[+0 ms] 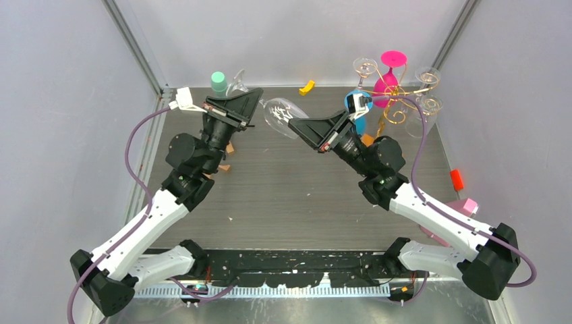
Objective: Take the wine glass off the wine glass rack
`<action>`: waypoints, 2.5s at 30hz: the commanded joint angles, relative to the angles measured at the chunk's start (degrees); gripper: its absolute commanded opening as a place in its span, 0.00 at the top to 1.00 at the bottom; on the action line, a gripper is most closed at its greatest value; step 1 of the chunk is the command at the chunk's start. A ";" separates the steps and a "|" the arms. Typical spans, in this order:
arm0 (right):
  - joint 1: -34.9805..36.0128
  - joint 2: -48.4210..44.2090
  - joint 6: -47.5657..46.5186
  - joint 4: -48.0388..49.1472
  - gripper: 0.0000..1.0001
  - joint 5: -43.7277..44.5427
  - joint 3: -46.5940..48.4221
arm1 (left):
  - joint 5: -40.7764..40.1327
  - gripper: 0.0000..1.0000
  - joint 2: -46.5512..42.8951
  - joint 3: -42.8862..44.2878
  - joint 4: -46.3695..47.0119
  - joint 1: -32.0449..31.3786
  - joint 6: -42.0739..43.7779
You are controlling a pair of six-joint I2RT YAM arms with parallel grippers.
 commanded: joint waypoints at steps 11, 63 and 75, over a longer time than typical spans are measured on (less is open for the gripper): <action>0.15 -1.64 -7.53 -8.64 1.00 6.30 6.43 | 0.58 0.25 -4.60 -3.44 1.16 -0.07 6.56; 3.68 24.26 -22.93 -94.12 1.00 26.34 46.49 | 0.32 0.00 -17.13 -8.18 -50.56 -0.05 41.12; 4.68 34.42 -21.30 -105.86 1.00 30.15 54.24 | 5.81 0.00 -19.31 -10.03 -48.72 -0.03 38.32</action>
